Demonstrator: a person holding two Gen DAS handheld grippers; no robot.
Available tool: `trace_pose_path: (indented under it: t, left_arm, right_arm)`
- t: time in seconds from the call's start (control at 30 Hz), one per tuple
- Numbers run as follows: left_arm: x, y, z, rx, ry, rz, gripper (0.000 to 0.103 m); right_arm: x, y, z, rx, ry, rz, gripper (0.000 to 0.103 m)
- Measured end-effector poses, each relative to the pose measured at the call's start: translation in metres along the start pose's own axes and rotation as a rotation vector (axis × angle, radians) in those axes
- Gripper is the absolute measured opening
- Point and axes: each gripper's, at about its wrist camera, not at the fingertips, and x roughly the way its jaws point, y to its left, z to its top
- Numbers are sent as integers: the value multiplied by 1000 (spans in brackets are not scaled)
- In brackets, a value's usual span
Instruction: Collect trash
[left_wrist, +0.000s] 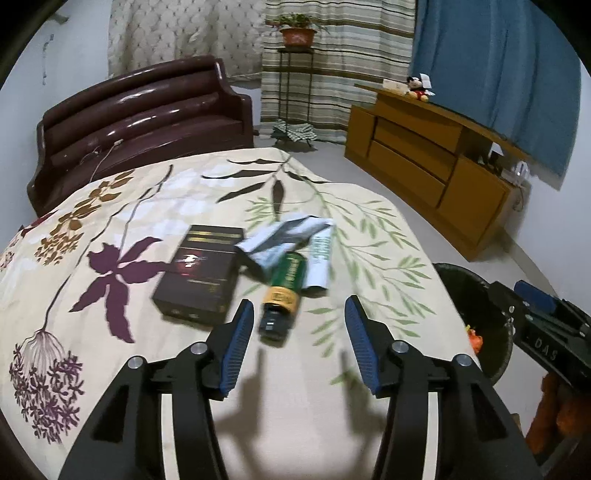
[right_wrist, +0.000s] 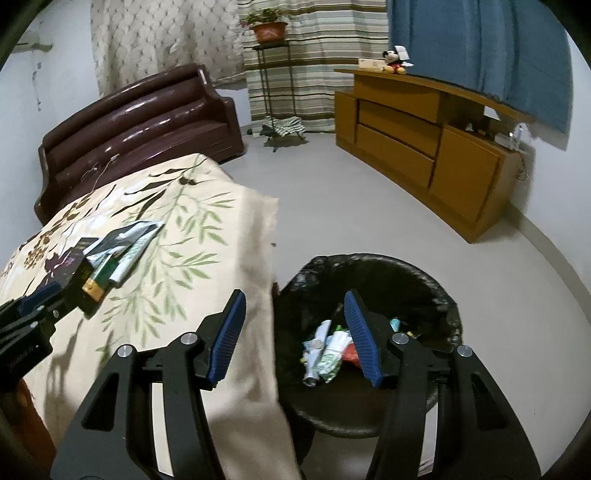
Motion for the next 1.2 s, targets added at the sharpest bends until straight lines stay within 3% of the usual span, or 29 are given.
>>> trace_pose_path:
  t: [0.33,0.63,1.2]
  left_arm:
    - [2,42,4,-39,-12,59,57]
    - [25,62,10,-39,32,79,65]
    - [32,75,22,1,46,31,71]
  right_arm:
    - [8,37,1,-39,25,48,55]
    - [18,66,9,-69,32,81,56]
    - [31,90,13,-86,56,112,56]
